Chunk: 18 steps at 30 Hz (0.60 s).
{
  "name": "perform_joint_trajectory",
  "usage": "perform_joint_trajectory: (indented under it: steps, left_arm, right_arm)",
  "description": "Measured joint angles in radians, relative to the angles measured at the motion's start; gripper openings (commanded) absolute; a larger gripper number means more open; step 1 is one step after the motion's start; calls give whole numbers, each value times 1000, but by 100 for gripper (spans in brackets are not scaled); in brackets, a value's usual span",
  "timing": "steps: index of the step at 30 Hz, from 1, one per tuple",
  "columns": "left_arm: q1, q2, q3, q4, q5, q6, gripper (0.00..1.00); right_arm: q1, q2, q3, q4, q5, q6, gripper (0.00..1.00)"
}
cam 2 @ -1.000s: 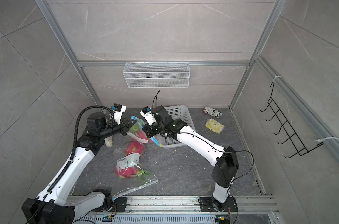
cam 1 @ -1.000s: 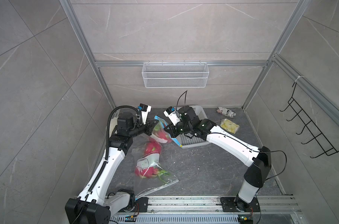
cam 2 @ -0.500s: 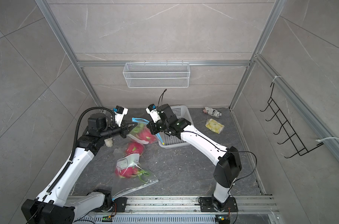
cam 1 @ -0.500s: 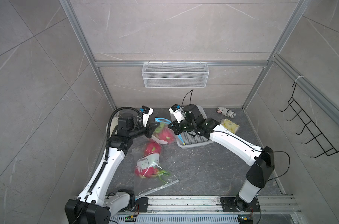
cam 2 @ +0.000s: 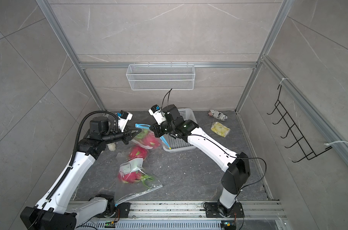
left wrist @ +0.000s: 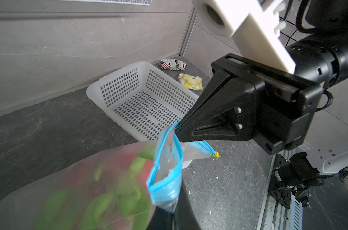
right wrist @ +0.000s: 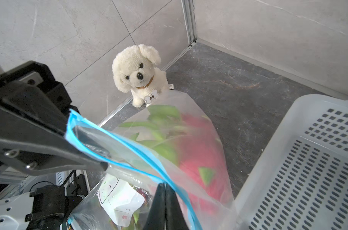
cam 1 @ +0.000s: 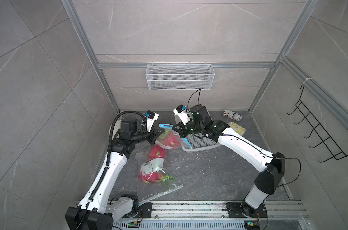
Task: Open the zip-top bag and take out the dragon fruit
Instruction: Open the zipper of the food storage bag at the center of the board.
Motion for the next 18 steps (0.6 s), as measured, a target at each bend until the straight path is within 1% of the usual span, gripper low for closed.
perform_joint_trajectory:
  steps: [6, 12, 18]
  left_arm:
    - [0, 2, 9, -18, 8, 16, 0]
    - [0, 2, 12, -36, 29, 47, 0]
    - [0, 3, 12, -38, 42, 55, 0]
  right_arm:
    - [0, 0, 20, -9, 6, -13, 0]
    - [-1, 5, 32, -20, 39, -39, 0]
    - [-2, 40, 39, -35, 39, -60, 0]
